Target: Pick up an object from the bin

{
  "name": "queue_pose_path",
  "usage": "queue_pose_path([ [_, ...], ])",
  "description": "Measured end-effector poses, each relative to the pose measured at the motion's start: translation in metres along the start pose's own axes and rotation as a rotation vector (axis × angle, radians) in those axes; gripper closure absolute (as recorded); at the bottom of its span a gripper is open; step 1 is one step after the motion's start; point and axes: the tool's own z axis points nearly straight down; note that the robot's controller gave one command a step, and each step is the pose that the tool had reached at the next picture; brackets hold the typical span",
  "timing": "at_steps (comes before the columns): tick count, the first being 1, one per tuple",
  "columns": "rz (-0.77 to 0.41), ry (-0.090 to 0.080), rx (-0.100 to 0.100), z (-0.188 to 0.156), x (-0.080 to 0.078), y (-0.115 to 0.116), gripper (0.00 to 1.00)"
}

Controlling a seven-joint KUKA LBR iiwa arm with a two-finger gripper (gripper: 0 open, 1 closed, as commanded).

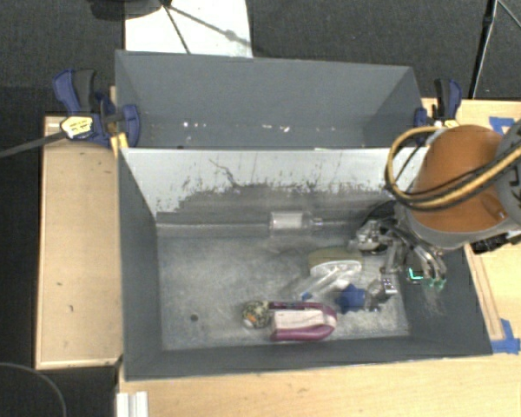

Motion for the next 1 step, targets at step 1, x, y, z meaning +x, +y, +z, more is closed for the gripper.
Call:
queue_pose_path([
  [1, 0.194, -0.02, 0.005, 0.0481, 0.0072, 0.0515, 0.0],
])
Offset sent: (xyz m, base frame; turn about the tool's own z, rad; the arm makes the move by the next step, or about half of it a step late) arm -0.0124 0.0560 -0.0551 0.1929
